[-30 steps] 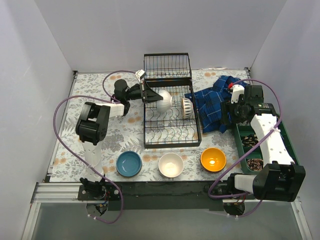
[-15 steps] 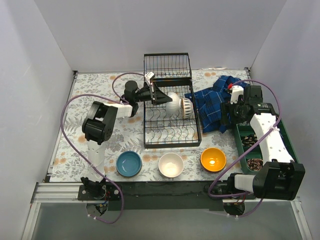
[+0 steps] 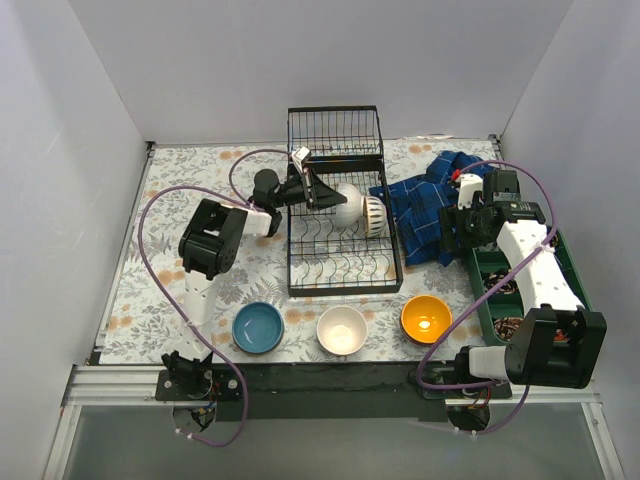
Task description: Load the bowls into the dish rack
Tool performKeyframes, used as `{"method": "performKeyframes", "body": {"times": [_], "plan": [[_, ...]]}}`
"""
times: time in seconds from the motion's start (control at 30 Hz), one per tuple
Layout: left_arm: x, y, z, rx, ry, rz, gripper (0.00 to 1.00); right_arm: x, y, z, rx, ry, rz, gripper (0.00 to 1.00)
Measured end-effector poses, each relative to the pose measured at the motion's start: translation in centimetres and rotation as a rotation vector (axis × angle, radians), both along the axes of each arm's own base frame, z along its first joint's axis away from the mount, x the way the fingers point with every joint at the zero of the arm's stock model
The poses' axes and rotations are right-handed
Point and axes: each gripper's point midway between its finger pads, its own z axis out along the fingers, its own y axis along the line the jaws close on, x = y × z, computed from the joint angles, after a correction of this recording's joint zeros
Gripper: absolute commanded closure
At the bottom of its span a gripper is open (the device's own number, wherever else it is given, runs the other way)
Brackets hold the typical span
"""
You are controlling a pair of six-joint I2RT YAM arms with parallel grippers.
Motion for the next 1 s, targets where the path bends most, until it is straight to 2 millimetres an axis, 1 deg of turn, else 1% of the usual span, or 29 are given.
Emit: {"method": "performKeyframes", "body": {"times": [0.17, 0.27, 0.37, 0.43, 0.5, 0.63, 0.73, 0.77, 0.83, 0.9, 1.0], "plan": [[-0.4, -1.0, -0.6, -0.011, -0.019, -0.013, 1.00, 0.0, -0.1, 0.0, -0.003, 0.001, 0.000, 0.21], [-1.0, -1.8, -0.5, -0.013, -0.020, -0.026, 1.00, 0.0, -0.1, 0.0, -0.003, 0.001, 0.000, 0.21], [-1.7, -2.3, -1.0, -0.008, -0.009, -0.040, 1.00, 0.0, -0.1, 0.0, -0.003, 0.000, 0.000, 0.21], [-2.3, -2.2, -1.7, -0.007, 0.000, -0.036, 1.00, 0.0, 0.0, 0.0, -0.002, 0.001, 0.001, 0.21], [-2.5, -2.0, -1.7, -0.013, -0.003, -0.015, 1.00, 0.0, 0.0, 0.0, 0.000, 0.001, 0.002, 0.21], [-2.2, -1.0, -2.2, -0.012, 0.008, 0.014, 1.00, 0.0, 0.0, 0.0, 0.001, 0.001, 0.002, 0.21], [-2.1, -0.9, -2.3, -0.010, 0.014, 0.017, 0.89, 0.0, 0.1, 0.0, 0.004, 0.000, 0.003, 0.21], [-2.0, -0.9, -2.3, -0.008, 0.018, 0.018, 0.73, 0.0, 0.1, 0.0, 0.004, 0.000, 0.003, 0.21], [-2.0, -0.9, -2.5, 0.000, 0.030, 0.018, 0.64, 0.0, 0.1, 0.0, 0.006, 0.001, 0.004, 0.21], [-2.0, -1.0, -3.1, 0.019, 0.077, 0.016, 0.57, 0.0, 0.2, 0.0, 0.008, 0.000, 0.004, 0.21], [-2.1, -0.9, -4.1, 0.054, 0.150, 0.020, 0.52, 0.0, 0.2, 0.1, 0.011, -0.001, 0.006, 0.21]]}}
